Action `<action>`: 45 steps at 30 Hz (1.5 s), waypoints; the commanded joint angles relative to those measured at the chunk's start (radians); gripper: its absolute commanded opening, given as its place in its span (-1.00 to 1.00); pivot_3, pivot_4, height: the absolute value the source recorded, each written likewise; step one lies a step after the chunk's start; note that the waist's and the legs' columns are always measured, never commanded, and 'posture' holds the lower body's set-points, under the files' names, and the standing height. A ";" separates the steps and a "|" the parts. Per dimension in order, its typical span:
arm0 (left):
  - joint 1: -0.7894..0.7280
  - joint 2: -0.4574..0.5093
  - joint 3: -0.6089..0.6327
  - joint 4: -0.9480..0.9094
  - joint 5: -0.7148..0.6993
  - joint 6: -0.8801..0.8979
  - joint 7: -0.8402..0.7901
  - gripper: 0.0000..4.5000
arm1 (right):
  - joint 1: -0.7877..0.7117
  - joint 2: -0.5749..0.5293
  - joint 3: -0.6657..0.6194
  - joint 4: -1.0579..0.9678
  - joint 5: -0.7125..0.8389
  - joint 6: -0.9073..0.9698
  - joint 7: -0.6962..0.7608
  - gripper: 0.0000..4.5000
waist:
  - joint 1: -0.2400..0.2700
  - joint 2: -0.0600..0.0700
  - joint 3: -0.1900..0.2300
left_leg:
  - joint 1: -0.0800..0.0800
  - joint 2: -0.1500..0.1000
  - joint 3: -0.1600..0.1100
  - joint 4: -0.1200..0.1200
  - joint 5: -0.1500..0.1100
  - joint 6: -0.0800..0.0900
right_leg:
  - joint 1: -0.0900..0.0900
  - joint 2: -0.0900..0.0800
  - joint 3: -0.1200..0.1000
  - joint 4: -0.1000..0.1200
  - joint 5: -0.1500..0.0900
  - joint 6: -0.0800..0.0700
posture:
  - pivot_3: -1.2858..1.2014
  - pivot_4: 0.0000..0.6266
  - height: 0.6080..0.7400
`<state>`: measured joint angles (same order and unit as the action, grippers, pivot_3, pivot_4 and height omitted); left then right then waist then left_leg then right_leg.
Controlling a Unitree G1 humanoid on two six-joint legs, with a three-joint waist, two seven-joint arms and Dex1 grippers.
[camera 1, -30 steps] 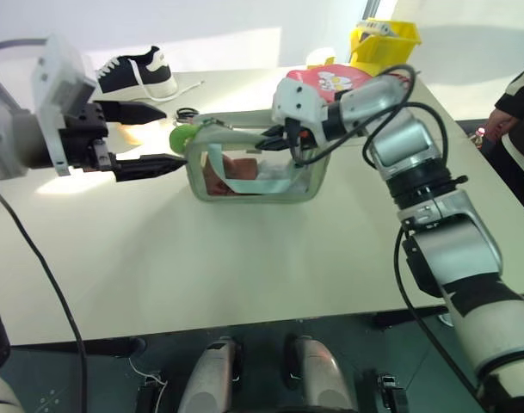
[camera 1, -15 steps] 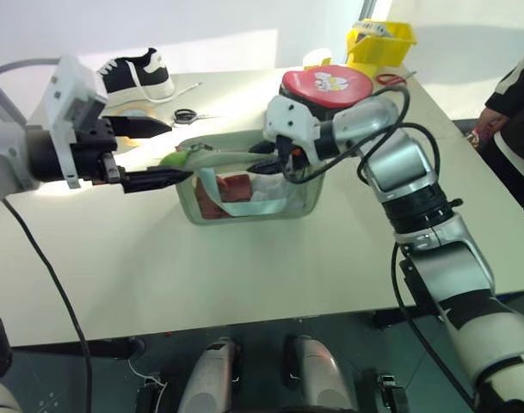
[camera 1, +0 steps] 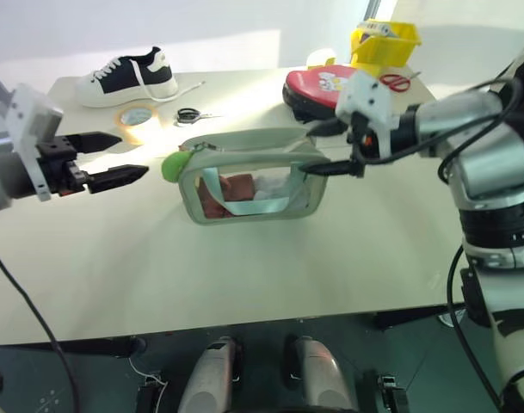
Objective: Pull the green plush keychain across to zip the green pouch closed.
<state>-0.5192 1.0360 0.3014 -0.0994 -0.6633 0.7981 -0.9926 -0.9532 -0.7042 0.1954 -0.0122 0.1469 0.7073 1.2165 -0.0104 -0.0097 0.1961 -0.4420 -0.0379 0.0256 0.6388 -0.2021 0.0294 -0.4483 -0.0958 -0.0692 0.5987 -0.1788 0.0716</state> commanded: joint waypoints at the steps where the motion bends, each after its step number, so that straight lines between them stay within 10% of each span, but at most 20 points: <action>1: -0.031 -0.011 -0.022 -0.028 -0.004 -0.011 -0.001 1.00 | -0.012 0.015 -0.001 0.014 -0.004 -0.044 -0.036 0.32 | -0.003 0.000 0.000 | 0.000 0.000 0.001 -0.001 0.000 0.000 | -0.001 0.000 0.000 0.000 0.000 0.000 | 0.03 -0.52 1.00; 8: -0.002 -0.034 -0.074 -0.069 0.003 -0.017 -0.021 1.00 | -0.030 0.034 0.012 0.049 -0.005 -0.064 -0.072 -0.94 | -0.001 0.000 0.000 | 0.000 0.000 0.002 -0.001 0.001 0.003 | -0.001 0.000 0.001 0.000 0.000 0.000 | 0.03 -0.52 1.00; 19: -0.043 -0.101 -0.087 -0.003 0.050 -0.070 0.028 -0.97 | -0.023 0.035 0.020 -0.014 0.017 -0.021 -0.085 -1.00 | 0.000 -0.001 0.000 | 0.000 0.000 0.002 -0.001 0.001 0.003 | -0.001 0.000 0.001 0.000 0.000 0.000 | 0.03 -0.52 1.00; 34: -0.178 -0.221 -0.286 -0.108 0.115 -0.103 0.033 -0.97 | 0.001 0.039 0.025 -0.031 0.019 -0.028 -0.107 -1.00 | 0.012 -0.001 0.000 | 0.000 0.000 0.003 0.006 -0.001 0.007 | 0.002 0.001 0.001 0.001 0.001 0.002 | 0.03 -0.52 1.00; 42: -0.236 -0.174 -0.240 -0.066 0.133 -0.103 0.025 0.52 | 0.013 0.034 0.020 -0.040 0.024 -0.028 -0.113 -1.00 | 0.017 -0.001 0.000 | 0.000 0.000 0.003 0.007 -0.002 0.007 | 0.002 0.000 0.001 0.000 0.001 0.002 | 0.03 -0.52 1.00; 45: -0.217 -0.103 -0.190 -0.068 0.091 -0.066 -0.030 0.52 | 0.018 0.031 0.019 -0.043 0.027 -0.028 -0.115 -1.00 | 0.014 -0.001 0.000 | -0.001 0.000 0.003 0.007 -0.002 0.008 | 0.002 0.001 0.001 0.000 0.001 0.002 | 0.03 -0.52 1.00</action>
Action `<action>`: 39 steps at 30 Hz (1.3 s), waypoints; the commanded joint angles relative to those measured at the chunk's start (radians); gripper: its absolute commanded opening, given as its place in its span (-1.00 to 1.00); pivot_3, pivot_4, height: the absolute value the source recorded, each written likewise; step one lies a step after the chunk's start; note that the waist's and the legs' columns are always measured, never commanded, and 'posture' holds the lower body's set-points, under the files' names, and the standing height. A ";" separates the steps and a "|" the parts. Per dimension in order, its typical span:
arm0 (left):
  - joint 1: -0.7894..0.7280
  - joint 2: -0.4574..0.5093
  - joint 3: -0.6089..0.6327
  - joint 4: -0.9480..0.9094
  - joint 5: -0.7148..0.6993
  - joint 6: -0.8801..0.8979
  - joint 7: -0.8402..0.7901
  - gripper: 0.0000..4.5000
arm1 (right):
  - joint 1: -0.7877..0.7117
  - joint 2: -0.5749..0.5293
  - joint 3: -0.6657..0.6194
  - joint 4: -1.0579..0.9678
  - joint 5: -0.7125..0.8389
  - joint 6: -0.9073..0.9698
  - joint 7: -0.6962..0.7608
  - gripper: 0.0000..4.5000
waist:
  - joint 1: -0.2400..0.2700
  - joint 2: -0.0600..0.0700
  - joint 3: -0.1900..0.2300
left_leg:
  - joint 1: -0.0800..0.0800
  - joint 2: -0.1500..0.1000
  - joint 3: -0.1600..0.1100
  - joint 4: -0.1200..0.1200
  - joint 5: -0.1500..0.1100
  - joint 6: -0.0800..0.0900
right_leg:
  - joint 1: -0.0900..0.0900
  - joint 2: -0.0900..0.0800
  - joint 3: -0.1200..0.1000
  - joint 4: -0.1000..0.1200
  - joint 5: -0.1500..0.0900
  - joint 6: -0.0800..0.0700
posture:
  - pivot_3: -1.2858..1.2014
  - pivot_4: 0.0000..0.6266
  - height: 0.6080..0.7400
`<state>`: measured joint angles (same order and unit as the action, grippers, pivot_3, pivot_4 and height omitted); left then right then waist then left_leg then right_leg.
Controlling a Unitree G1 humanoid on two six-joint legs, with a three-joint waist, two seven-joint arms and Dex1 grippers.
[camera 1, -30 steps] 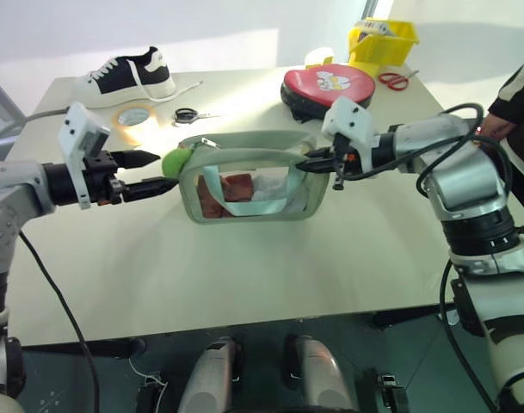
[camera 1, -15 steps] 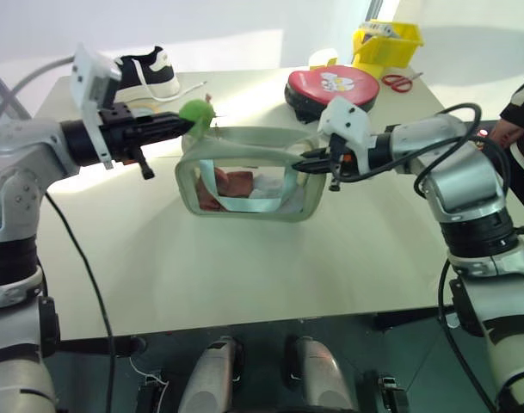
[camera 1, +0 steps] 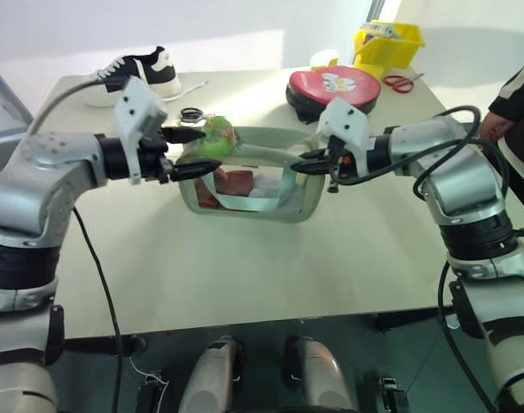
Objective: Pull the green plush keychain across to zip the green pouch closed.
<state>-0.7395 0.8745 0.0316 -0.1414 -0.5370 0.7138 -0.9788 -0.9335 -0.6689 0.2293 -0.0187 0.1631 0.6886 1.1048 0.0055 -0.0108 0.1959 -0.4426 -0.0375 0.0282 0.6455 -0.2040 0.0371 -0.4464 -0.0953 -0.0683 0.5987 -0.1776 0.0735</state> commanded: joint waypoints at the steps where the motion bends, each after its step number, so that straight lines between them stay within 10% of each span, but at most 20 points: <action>1: 0.021 0.085 0.090 -0.014 -0.034 0.015 -0.063 0.52 | -0.001 -0.006 -0.015 -0.038 0.012 -0.009 -0.004 -1.00 | -0.003 0.000 0.000 | 0.000 0.000 0.000 0.000 0.000 0.000 | 0.000 0.000 0.000 0.000 0.000 0.000 | 0.03 -0.52 1.00; 14: 0.057 -0.081 0.029 0.250 0.140 -0.210 0.022 0.52 | -0.008 -0.014 -0.009 -0.055 0.022 0.006 0.000 -1.00 | 0.007 0.000 0.000 | -0.001 0.000 0.000 0.001 -0.001 -0.001 | 0.000 -0.002 -0.001 -0.001 0.000 0.000 | 0.03 -0.52 1.00; 22: 0.070 -0.069 0.076 0.177 0.067 -0.134 -0.031 -0.89 | -0.006 -0.017 -0.009 -0.057 0.023 0.009 -0.007 -1.00 | 0.005 0.000 0.000 | -0.001 0.000 0.001 0.000 -0.001 0.000 | -0.001 -0.002 -0.001 0.000 0.001 0.000 | 0.03 -0.52 1.00; 27: 0.131 -0.020 0.086 0.092 0.038 -0.078 -0.061 -0.96 | -0.008 -0.016 -0.013 -0.054 0.024 0.013 -0.014 -1.00 | 0.004 0.000 0.000 | -0.002 0.000 0.001 0.000 -0.002 -0.001 | -0.002 -0.002 -0.001 -0.001 0.000 0.000 | 0.03 -0.52 1.00; 33: 0.136 -0.043 0.087 0.111 0.068 -0.113 -0.016 -1.00 | -0.078 -0.053 -0.023 0.026 0.015 -0.059 0.048 0.14 | 0.006 0.000 0.000 | -0.002 0.000 0.001 0.000 -0.003 -0.001 | -0.001 -0.002 -0.001 -0.001 0.000 0.000 | 0.03 -0.52 1.00; 39: 0.135 -0.045 0.079 0.109 0.070 -0.119 -0.024 -1.00 | -0.233 -0.011 -0.045 0.070 0.081 -0.107 0.130 0.14 | 0.004 0.000 0.000 | -0.002 0.000 0.002 -0.001 -0.002 0.000 | -0.003 -0.002 -0.001 -0.001 0.001 0.000 | 0.03 -0.52 1.00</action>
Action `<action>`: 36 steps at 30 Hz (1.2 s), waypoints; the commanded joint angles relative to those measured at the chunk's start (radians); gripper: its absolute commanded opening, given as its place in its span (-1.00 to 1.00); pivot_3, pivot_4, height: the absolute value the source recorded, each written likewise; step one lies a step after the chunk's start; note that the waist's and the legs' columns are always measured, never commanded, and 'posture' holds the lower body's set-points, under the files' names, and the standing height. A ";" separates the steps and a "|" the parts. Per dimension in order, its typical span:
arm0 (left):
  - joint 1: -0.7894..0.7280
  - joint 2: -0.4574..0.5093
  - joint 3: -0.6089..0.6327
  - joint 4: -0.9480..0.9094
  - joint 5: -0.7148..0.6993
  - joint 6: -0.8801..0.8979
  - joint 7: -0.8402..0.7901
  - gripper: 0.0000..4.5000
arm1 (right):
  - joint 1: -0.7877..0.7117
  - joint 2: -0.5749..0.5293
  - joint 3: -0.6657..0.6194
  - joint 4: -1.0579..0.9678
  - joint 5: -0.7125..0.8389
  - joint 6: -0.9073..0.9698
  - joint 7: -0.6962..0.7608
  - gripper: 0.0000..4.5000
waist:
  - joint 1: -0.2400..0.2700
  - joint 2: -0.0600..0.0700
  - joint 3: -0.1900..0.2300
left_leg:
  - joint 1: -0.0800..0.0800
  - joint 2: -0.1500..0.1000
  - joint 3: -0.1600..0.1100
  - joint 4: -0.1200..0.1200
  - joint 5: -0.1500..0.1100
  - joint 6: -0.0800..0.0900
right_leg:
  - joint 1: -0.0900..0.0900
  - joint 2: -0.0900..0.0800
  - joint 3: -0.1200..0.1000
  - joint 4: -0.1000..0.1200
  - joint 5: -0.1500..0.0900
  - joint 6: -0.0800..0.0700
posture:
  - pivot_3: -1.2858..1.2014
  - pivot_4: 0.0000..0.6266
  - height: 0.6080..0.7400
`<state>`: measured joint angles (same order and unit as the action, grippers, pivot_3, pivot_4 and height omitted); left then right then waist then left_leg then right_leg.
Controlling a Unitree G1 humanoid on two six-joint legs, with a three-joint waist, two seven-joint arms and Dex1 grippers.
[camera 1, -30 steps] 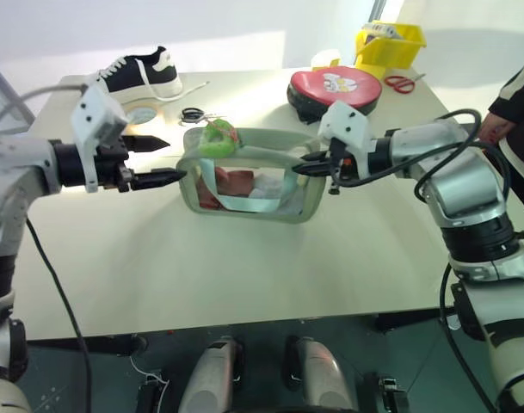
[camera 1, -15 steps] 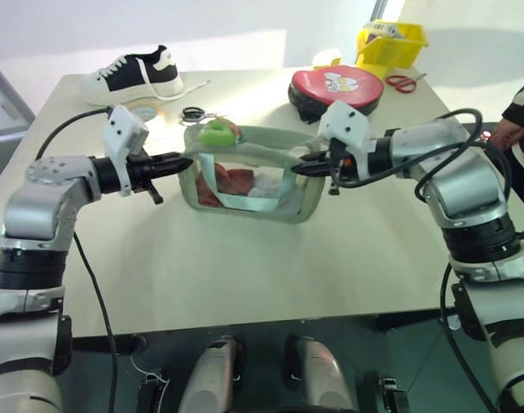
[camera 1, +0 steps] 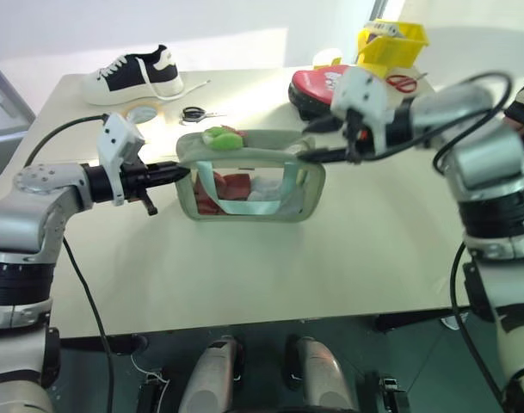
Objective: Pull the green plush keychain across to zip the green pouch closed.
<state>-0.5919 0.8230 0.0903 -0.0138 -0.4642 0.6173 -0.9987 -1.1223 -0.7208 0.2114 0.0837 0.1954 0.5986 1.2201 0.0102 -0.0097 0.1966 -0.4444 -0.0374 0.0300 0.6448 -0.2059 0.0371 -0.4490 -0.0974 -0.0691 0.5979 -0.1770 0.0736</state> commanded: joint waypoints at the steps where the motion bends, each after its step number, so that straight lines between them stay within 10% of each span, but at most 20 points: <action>1: -0.012 0.008 0.023 -0.020 -0.007 -0.019 -0.008 -1.00 | -0.053 0.069 -0.025 -0.045 0.057 -0.008 0.000 0.14 | -0.001 -0.001 -0.001 | 0.000 0.000 0.000 0.000 0.000 0.000 | 0.000 0.000 0.000 0.000 0.000 0.000 | 0.03 -0.52 1.00; 16: -0.022 0.009 0.029 -0.039 -0.019 -0.005 -0.010 -1.00 | -0.070 0.338 0.110 0.172 -0.132 -0.257 -0.200 0.14 | -0.004 -0.001 -0.001 | 0.000 -0.001 0.000 0.001 0.000 0.000 | 0.000 0.000 0.000 0.001 0.000 0.000 | 0.03 -0.52 1.00; 23: -0.020 0.002 0.040 -0.032 -0.021 -0.007 0.003 -1.00 | -0.091 0.360 0.043 0.164 -0.076 -0.170 -0.196 -0.99 | -0.008 -0.001 -0.001 | 0.000 -0.001 0.000 0.000 0.000 0.000 | 0.000 0.001 0.000 0.002 0.001 0.000 | 0.03 -0.52 1.00; 36: 0.006 0.007 0.039 -0.041 -0.029 -0.008 -0.004 -1.00 | -0.001 0.044 -0.080 0.043 -0.097 0.033 -0.273 -0.99 | 0.002 -0.001 -0.001 | 0.000 0.000 0.000 0.000 -0.001 -0.002 | 0.000 0.000 0.000 0.001 0.000 0.000 | 0.03 -0.52 1.00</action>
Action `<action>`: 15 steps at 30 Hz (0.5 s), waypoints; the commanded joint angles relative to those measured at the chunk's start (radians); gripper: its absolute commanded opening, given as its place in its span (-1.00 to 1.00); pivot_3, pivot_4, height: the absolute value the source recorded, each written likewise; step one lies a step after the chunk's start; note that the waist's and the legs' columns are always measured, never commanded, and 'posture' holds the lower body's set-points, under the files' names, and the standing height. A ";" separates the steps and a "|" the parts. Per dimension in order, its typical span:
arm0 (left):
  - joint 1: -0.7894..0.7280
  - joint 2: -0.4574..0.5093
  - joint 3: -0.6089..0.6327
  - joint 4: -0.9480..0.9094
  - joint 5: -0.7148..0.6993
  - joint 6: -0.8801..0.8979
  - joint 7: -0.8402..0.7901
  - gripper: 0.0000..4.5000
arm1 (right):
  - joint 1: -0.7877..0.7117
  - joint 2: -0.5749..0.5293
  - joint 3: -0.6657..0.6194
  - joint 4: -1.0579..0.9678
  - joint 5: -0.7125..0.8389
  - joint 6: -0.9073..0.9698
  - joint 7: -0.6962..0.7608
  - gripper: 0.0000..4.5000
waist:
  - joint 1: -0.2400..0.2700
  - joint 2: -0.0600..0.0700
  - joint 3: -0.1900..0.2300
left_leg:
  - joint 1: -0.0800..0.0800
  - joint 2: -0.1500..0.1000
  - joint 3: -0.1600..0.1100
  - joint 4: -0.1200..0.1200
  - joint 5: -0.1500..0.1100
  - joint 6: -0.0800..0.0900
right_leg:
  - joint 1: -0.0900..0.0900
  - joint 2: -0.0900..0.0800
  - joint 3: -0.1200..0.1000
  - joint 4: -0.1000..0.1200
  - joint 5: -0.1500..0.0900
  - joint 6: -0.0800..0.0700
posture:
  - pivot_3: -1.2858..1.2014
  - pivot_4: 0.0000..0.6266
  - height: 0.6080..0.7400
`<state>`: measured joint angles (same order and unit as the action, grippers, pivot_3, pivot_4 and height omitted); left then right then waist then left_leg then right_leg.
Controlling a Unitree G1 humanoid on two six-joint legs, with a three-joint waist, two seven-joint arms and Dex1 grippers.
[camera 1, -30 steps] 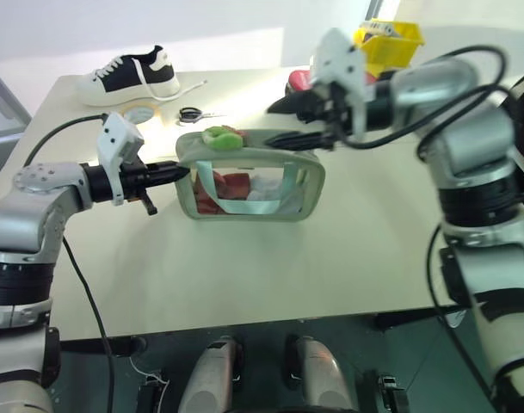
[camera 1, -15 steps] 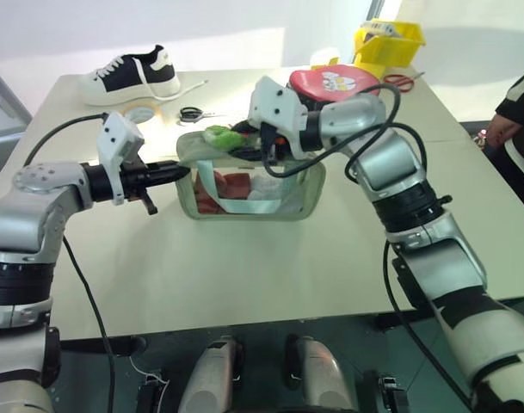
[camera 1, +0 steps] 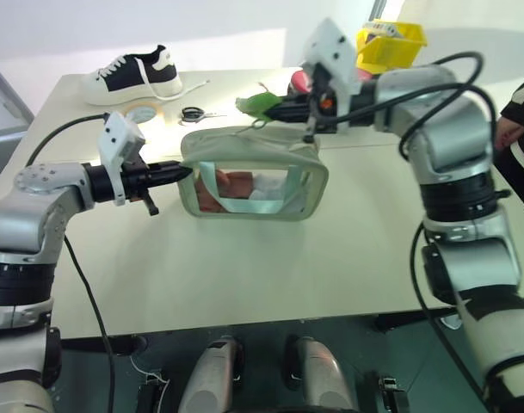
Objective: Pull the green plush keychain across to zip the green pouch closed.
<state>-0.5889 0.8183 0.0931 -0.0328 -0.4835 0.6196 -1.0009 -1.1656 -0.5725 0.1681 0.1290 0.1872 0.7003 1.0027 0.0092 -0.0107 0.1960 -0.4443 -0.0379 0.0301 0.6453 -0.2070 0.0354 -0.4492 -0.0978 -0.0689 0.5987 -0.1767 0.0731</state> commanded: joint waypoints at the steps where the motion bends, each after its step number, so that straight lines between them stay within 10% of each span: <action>1: 0.005 0.013 0.037 -0.022 -0.011 -0.011 -0.002 -1.00 | 0.063 -0.138 -0.026 0.003 -0.119 -0.103 -0.069 -0.99 | 0.004 0.000 0.000 | 0.000 0.000 0.000 0.000 0.000 0.000 | 0.000 0.000 0.000 -0.001 0.000 0.000 | 0.03 -0.52 1.00; 8: -0.002 0.015 0.027 -0.014 -0.006 -0.015 -0.002 -1.00 | 0.286 -0.272 -0.081 -0.050 -0.232 -0.155 -0.237 -0.99 | -0.007 0.000 0.000 | -0.001 0.001 0.003 0.000 0.000 0.003 | -0.001 -0.001 0.001 -0.002 0.000 0.000 | 0.03 -0.52 1.00; 15: -0.029 0.005 0.006 0.007 0.003 -0.024 -0.007 -1.00 | 0.549 0.066 -0.113 -0.147 -0.123 -0.005 -0.435 -0.99 | -0.007 -0.002 -0.001 | 0.001 0.003 0.003 0.000 0.000 0.004 | 0.001 0.001 0.001 -0.001 0.000 0.000 | 0.03 -0.52 1.00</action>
<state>-0.5923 0.8138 0.0807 -0.0215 -0.4845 0.6099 -1.0039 -0.6160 -0.5316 0.0708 0.0228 0.0347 0.6631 0.6092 0.0019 -0.0130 0.1946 -0.4429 -0.0352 0.0329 0.6455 -0.2067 0.0391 -0.4480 -0.0971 -0.0683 0.5981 -0.1766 0.0732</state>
